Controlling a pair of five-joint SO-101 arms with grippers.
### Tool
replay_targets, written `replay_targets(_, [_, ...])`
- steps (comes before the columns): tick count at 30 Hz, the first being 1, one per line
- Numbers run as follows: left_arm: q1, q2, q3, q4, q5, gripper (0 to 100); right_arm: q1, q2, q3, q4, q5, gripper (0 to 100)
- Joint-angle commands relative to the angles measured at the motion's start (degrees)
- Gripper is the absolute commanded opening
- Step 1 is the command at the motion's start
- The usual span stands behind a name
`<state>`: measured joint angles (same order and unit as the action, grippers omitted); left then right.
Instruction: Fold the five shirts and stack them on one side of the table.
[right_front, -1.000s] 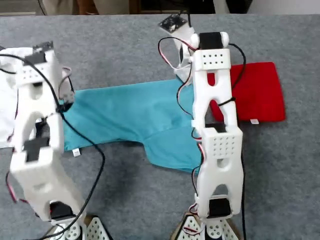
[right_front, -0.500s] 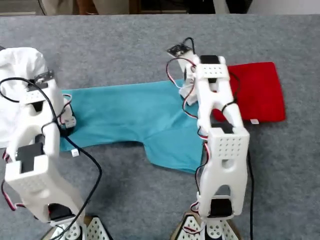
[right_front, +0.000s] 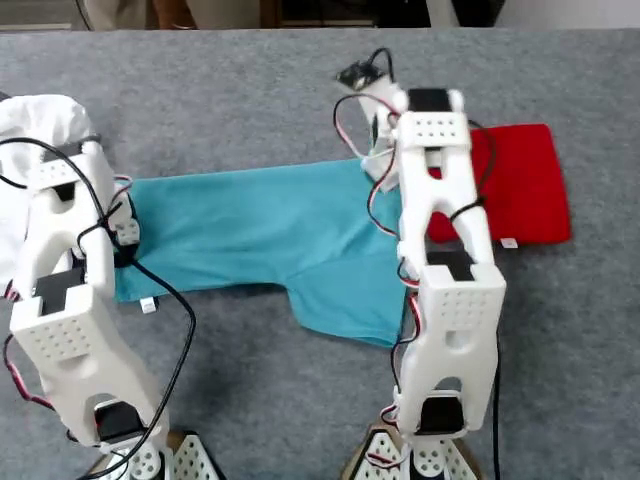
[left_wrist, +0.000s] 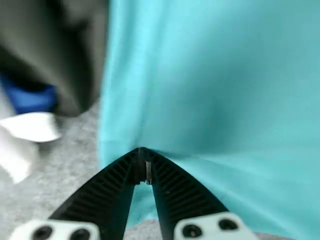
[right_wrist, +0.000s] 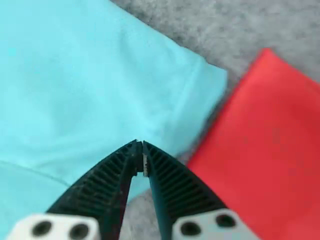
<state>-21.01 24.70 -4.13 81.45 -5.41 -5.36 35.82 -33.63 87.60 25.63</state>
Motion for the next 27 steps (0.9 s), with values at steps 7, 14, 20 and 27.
replay_targets(7, [-0.8,-5.8,-6.8,-8.9,0.3,2,-0.6,-7.5,3.0,5.7,0.1,0.2])
replay_targets(14, [0.6,11.1,-12.3,-12.0,1.1,2,3.6,-7.5,24.1,-13.8,0.3,0.2])
replay_targets(20, [0.7,16.9,-20.4,-7.5,1.4,2,6.4,-7.9,30.0,-20.0,2.8,0.2])
replay_targets(27, [0.6,18.2,-22.6,-7.1,1.4,2,5.8,-12.7,20.5,-8.4,2.9,0.2])
